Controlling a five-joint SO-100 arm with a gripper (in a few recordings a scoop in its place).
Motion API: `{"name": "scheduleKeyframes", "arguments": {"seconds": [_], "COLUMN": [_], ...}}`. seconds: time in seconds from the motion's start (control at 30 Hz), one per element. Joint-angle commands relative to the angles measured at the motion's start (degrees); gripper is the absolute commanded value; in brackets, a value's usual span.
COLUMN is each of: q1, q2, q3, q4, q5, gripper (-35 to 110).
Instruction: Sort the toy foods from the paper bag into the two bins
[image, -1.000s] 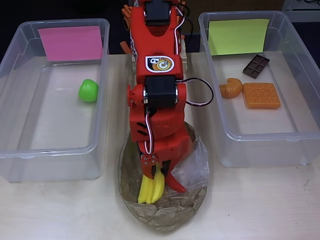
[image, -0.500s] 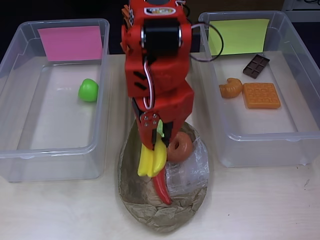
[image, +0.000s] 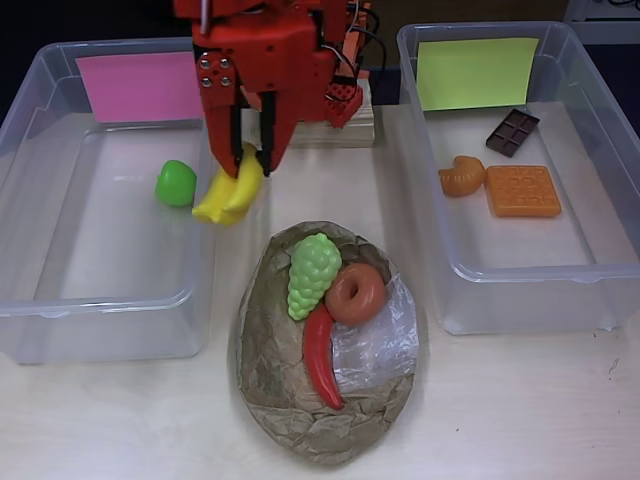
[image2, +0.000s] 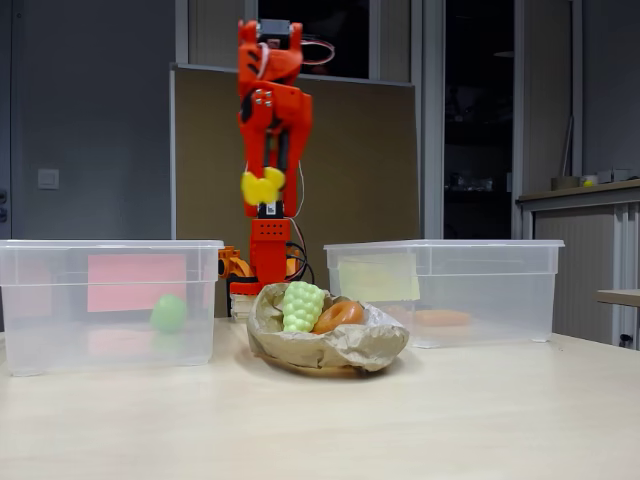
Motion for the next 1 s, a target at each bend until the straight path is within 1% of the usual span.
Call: {"name": "scheduleKeyframes", "arguments": {"seconds": [0.0, 0.13, 0.27, 0.4, 0.53, 0.8, 0.97], "q1": [8.1, 17.0, 23.5, 27.4, 30.1, 34.0, 34.6], "q2": [5.7, 3.3, -3.2, -10.8, -16.1, -20.7, -21.4], "q3": [7.3, 15.6, 17.9, 18.7, 21.1, 23.3, 23.7], "q4": [-4.6, -12.5, -18.9, -24.7, -30.8, -36.2, -36.6], "q5": [-1.8, -3.8, -5.9, -7.1, -8.7, -12.3, -14.4], "gripper": [0, 0, 0, 1, 6, 13, 26]}}
